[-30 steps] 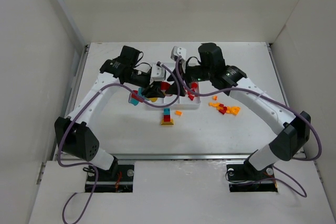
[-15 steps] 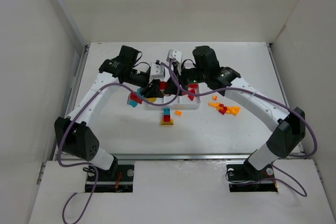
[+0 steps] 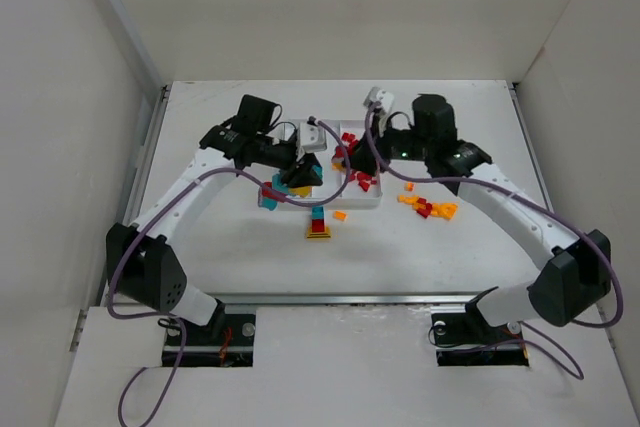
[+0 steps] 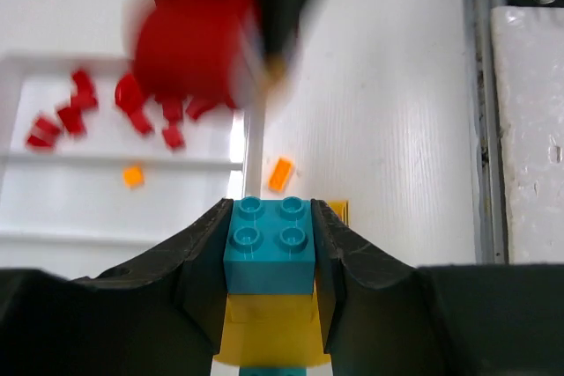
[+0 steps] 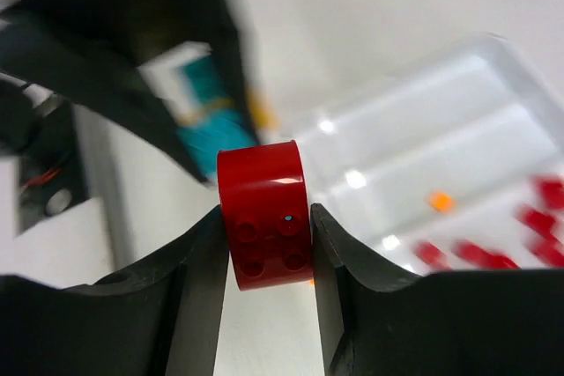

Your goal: Sort the legos into containers by color

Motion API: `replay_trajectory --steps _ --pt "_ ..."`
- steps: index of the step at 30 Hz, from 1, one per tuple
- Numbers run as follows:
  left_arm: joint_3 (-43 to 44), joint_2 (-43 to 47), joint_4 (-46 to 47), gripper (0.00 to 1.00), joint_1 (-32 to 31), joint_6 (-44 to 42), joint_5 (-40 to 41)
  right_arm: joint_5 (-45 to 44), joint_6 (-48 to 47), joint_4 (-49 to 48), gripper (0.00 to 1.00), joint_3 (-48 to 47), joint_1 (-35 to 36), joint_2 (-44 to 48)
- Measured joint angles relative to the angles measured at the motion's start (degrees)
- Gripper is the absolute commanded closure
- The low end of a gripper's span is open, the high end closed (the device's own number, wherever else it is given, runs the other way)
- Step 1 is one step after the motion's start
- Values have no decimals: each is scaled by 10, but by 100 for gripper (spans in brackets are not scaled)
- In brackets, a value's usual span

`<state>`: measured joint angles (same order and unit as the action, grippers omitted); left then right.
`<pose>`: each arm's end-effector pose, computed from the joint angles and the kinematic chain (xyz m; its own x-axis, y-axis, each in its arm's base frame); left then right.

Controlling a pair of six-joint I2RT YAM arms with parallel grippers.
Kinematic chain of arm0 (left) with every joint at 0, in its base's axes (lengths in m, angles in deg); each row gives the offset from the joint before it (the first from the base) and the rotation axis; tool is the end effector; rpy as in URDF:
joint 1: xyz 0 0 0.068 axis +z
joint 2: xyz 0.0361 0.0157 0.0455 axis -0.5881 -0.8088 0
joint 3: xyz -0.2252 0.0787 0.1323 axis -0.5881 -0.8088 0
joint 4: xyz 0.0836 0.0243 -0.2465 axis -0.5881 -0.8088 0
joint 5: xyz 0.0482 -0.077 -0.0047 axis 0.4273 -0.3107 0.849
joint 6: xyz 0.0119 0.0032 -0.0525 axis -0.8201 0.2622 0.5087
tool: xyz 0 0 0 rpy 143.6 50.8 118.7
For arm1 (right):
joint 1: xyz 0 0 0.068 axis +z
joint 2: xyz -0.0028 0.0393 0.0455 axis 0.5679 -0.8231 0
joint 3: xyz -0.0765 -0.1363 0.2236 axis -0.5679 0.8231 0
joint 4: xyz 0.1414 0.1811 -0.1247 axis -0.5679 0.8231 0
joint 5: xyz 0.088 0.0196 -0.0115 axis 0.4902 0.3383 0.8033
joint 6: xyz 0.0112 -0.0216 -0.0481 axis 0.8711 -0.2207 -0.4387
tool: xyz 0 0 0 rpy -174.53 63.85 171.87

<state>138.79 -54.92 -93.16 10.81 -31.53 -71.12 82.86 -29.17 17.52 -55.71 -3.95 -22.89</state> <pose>0.2758 -0.1623 0.3412 0.1944 0.3730 -0.9072 0.9803 -0.0405 0.1934 0.2668 0.1850 0.3515 -0.2281 -0.2159 -0.9494 -0.9320 0.3305 0.1488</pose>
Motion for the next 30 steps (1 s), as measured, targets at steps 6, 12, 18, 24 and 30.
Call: replay_trajectory --steps 6,12,18,24,30 --pt "-28 33 -20 100 37 24 61 -92 38 3 100 6 -103 6" --pt "-33 35 -17 100 32 45 86 -154 78 4 94 4 -92 -38" --pt "-37 35 24 100 31 119 132 -239 146 15 77 -37 -95 -152" --pt "-37 37 75 100 32 196 179 -244 167 46 52 -82 -96 -240" --pt "-37 43 78 100 30 198 161 -226 140 81 0 -122 -96 -260"
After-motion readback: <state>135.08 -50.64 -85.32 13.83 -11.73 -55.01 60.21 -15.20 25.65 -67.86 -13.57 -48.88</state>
